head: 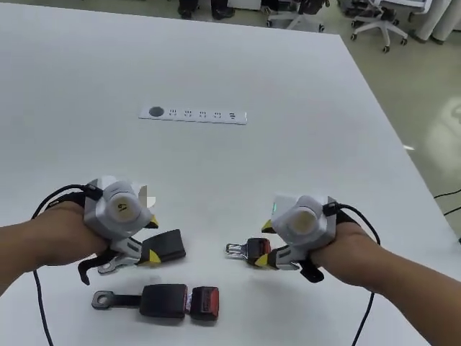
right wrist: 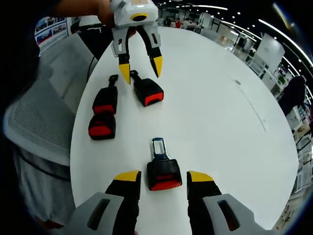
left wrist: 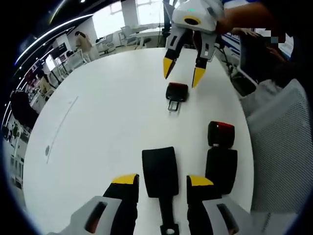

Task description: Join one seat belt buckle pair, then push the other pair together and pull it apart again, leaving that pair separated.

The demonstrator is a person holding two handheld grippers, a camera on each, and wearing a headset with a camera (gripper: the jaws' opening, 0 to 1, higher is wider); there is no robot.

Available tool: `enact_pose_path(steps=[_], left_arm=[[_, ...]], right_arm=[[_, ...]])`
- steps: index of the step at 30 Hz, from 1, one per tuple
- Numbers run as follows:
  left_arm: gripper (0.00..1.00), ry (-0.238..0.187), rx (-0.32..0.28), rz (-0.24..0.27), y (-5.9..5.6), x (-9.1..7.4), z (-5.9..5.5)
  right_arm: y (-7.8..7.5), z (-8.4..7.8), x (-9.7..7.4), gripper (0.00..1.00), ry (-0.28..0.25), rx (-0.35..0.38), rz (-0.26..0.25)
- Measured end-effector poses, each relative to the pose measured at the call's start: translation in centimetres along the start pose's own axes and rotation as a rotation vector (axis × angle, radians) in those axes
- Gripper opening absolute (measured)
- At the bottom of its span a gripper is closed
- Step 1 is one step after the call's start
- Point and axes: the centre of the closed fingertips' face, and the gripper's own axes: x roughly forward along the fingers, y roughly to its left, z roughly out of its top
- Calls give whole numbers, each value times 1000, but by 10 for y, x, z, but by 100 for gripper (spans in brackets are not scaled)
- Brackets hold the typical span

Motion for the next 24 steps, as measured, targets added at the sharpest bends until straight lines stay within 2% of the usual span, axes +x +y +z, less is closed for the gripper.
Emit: enact_pose_path(steps=[3, 6, 8, 9, 11, 16, 20, 23, 24], left_arm=[[40, 27, 9, -23, 0, 10, -7], [40, 34, 9, -28, -1, 13, -4], [35, 45, 41, -37, -3, 18, -3], [34, 55, 42, -39, -1, 22, -7], [35, 55, 30, -42, 0, 22, -5], [34, 48, 52, -62, -4, 25, -4], [34, 55, 56, -68, -7, 26, -3], [34, 70, 78, -60, -9, 29, -4], [35, 85, 112, -55, -9, 29, -6]], right_arm=[[-3, -7, 6, 35, 8, -12, 15], [-2, -5, 12, 35, -4, -2, 40], [0, -6, 17, 34, -5, -4, 70], [3, -6, 19, 32, -17, 27, 101], [-2, -8, 24, 30, -20, 18, 97], [7, -11, 23, 31, 1, -20, 121], [5, -13, 26, 31, 3, -35, 127], [6, -14, 28, 32, 3, -36, 136], [7, -16, 31, 32, 11, -64, 154]])
